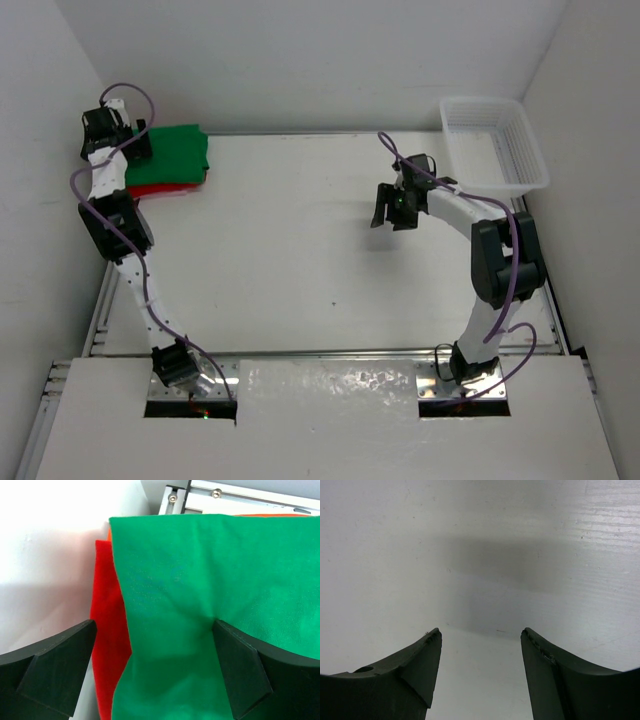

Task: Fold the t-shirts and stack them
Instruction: Put the neatly folded tshirt into the corner of the board with the left arm

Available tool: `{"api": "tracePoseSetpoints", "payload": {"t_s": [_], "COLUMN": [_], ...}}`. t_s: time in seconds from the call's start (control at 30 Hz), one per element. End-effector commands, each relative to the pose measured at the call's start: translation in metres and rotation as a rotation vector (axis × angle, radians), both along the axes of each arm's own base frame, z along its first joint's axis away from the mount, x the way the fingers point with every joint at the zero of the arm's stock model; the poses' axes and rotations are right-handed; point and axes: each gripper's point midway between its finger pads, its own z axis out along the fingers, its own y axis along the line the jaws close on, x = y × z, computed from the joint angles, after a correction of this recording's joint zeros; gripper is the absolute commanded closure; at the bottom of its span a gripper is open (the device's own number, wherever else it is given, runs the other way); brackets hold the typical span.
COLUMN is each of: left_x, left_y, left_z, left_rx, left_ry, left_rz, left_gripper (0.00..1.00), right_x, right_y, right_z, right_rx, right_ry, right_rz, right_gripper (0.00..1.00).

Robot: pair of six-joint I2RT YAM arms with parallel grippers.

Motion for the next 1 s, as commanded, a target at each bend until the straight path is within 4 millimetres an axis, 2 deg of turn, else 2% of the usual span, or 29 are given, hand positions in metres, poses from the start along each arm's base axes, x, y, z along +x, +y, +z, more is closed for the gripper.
{"api": "tracePoseSetpoints", "payload": {"t_s": [0.0,0.1,0.13,0.3,0.37,0.43,0.6,0.73,0.8,0.87,0.93,0.97], "left_x": [-0.004,-0.012,-0.016,-0.023,-0.027,-0.026,-0.015,-0.006,-0.006,-0.015,-0.022,-0.023], "left_y": [0.019,0.03,0.034,0.031,0.036,0.039,0.027,0.034,0.044,0.063,0.07,0.071], "left_z": [0.084,0.099,0.11,0.14,0.143,0.138,0.106,0.082,0.067,0.062,0.062,0.073], "left_rx": [0.065,0.041,0.022,0.037,0.073,0.089,0.044,0.049,0.064,0.132,0.169,0.187], "left_ry": [-0.156,-0.197,-0.225,-0.264,-0.26,-0.25,-0.228,-0.199,-0.168,-0.139,-0.124,-0.142], "left_rz": [0.105,0.16,0.178,0.161,0.173,0.179,0.096,0.095,0.131,0.226,0.264,0.266], "left_gripper": [0.0,0.0,0.0,0.0,0.0,0.0,0.0,0.0,0.01,0.01,0.01,0.01], "right_x": [0.013,0.013,0.011,0.009,0.008,0.008,0.011,0.017,0.02,0.022,0.024,0.025], "right_y": [0.008,0.008,0.007,0.005,0.005,0.005,0.005,0.005,0.006,0.005,0.008,0.008], "right_z": [0.019,0.022,0.022,0.027,0.029,0.03,0.036,0.043,0.048,0.05,0.053,0.054], "right_rx": [0.026,0.028,0.025,0.016,0.016,0.012,0.006,0.003,0.002,-0.001,0.004,0.006], "right_ry": [-0.057,-0.065,-0.061,-0.076,-0.074,-0.071,-0.068,-0.072,-0.073,-0.073,-0.079,-0.081], "right_rz": [0.017,0.017,0.018,0.026,0.028,0.03,0.028,0.019,0.02,0.017,0.017,0.015], "right_gripper": [0.37,0.37,0.37,0.37,0.37,0.37,0.37,0.37,0.37,0.37,0.37,0.37]}}
